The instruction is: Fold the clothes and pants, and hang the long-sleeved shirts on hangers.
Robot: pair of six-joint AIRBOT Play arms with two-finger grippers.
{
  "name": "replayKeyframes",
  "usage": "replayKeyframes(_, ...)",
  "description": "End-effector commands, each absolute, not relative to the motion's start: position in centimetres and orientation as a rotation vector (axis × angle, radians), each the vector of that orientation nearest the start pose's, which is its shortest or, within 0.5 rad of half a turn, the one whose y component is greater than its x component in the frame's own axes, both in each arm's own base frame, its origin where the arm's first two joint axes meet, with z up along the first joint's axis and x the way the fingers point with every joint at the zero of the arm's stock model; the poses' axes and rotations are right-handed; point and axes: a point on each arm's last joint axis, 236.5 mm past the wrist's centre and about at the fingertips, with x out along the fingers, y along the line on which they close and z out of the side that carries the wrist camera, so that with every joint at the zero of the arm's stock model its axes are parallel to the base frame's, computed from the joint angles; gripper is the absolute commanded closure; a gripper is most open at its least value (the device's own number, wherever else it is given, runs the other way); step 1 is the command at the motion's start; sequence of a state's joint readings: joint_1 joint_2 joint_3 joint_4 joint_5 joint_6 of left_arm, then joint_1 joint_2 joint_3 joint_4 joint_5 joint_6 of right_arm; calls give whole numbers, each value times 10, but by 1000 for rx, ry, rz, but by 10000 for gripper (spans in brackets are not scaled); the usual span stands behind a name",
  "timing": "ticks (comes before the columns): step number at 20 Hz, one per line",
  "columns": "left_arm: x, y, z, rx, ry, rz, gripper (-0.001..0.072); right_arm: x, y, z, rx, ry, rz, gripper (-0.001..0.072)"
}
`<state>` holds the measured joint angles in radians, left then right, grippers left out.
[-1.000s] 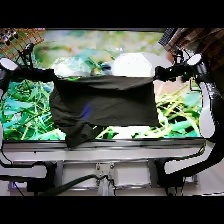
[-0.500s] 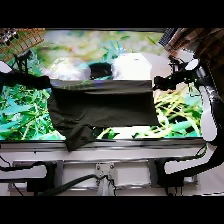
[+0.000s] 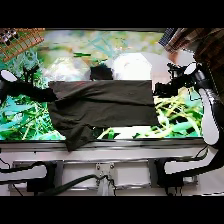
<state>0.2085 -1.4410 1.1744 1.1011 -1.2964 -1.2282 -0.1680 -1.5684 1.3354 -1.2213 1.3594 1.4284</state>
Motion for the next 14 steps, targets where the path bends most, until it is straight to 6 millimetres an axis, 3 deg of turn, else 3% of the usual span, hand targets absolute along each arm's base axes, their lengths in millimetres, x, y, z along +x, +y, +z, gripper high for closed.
replayKeyframes(1, 353, 16, -18, -214, 1439, -181, 490, 352, -3, -38, 307, 1544, 70, 366)
replayKeyframes(3, 352, 49, -1, -239, 1343, -22, 491, 319, -7, -43, 329, 1531, 10, 370)
replayKeyframes(5, 348, 56, 9, -337, 1220, 51, 491, 279, -13, -57, 405, 1538, -66, 376)
replayKeyframes(7, 333, 55, 3, -434, 1161, 107, 483, 253, -24, -70, 501, 1506, -152, 376)
replayKeyframes(11, 301, 35, -28, -507, 1227, 95, 418, 235, -19, -89, 691, 1458, -191, 361)
replayKeyframes(14, 294, 31, -37, -525, 1251, 92, 417, 240, -4, -94, 769, 1425, -163, 352)
